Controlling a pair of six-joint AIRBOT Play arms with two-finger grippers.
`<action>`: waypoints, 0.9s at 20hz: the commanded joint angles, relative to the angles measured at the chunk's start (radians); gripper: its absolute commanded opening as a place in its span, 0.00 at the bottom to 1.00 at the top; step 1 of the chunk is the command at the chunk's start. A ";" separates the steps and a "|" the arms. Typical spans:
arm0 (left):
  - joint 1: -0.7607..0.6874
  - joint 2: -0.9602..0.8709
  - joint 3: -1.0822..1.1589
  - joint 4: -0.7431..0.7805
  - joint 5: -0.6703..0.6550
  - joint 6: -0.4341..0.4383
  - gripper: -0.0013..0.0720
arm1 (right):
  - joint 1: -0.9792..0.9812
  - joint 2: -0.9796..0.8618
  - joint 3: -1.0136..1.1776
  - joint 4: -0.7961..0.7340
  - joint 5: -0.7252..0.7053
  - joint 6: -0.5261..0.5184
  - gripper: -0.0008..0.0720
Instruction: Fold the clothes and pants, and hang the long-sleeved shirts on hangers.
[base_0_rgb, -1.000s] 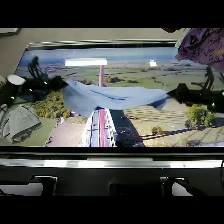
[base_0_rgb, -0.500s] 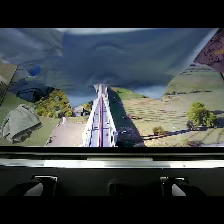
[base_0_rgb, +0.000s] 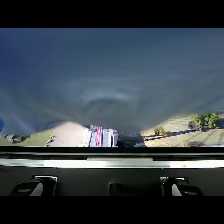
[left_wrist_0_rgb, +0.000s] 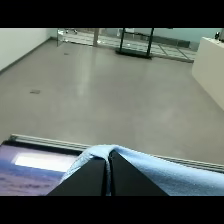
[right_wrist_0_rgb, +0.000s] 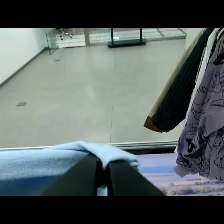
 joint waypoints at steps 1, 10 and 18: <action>0.000 -0.052 -0.013 0.003 -0.072 0.034 0.04 | 0.001 -0.037 -0.049 -0.031 0.039 0.062 0.06; 0.000 -0.653 -0.158 -0.231 -0.033 0.240 0.04 | 0.001 -0.651 -0.066 -0.002 0.214 0.065 0.06; 0.000 -1.112 -0.157 -0.294 0.250 0.274 0.04 | 0.001 -1.101 -0.066 0.057 -0.002 0.072 0.06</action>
